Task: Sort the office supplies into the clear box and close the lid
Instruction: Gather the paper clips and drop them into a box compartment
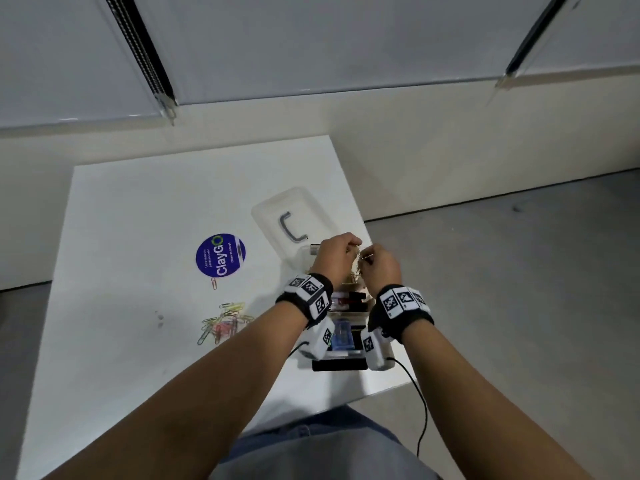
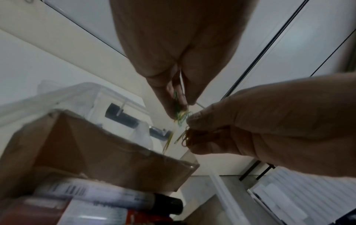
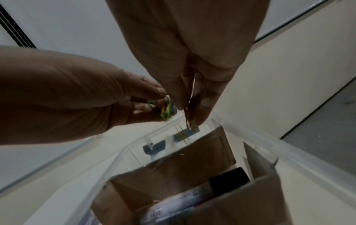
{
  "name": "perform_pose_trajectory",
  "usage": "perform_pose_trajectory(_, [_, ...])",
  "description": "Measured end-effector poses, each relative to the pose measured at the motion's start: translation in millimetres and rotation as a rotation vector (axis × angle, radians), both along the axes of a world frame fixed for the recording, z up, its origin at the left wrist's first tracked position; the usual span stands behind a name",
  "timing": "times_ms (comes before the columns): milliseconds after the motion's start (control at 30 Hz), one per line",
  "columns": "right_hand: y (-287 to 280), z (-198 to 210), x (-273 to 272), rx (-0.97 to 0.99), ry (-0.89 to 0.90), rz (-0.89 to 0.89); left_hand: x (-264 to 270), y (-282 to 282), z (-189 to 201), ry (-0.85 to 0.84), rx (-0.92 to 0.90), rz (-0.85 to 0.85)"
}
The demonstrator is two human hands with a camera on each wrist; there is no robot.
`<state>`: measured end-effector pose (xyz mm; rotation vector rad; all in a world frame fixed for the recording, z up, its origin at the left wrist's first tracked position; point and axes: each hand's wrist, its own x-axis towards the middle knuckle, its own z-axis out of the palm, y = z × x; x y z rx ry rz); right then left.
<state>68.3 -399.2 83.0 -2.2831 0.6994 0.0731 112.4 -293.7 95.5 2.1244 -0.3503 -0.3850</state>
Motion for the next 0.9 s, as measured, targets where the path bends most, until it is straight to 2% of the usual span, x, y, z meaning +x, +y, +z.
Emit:
perform_pose_trajectory(133, [-2,0,1,-0.040,0.053,0.054,4,14,-2,-0.016,0.016,-0.024])
perform_pose_trajectory(233, [11,8,-3,-0.041,-0.008,0.117,16,51,-3,-0.036,-0.049,0.060])
perform_pose_trajectory(333, [48,20,-7,0.012,-0.081,0.229,35,107,-22,-0.071,0.000,0.166])
perform_pose_trajectory(400, [83,22,-8,0.050,-0.104,0.355,48,148,-41,-0.025,0.114,0.211])
perform_pose_trajectory(467, [121,17,-9,0.082,-0.043,0.495,57,184,-62,0.054,0.308,0.197])
perform_pose_trajectory(600, [184,-23,-17,0.033,0.338,0.698,60,235,-99,0.208,0.616,0.055])
perform_pose_trajectory(667, [198,-43,-23,-0.037,0.517,0.665,49,249,-112,0.255,0.682,-0.009])
perform_pose_trajectory(733, [204,-60,-29,-0.110,0.624,0.619,29,258,-121,0.230,0.721,-0.077])
perform_pose_trajectory(800, [207,-76,-32,-0.186,0.630,0.593,3,265,-126,0.175,0.701,-0.145])
perform_pose_trajectory(900, [219,-92,-31,-0.145,0.550,0.519,-35,279,-133,0.118,0.569,-0.224])
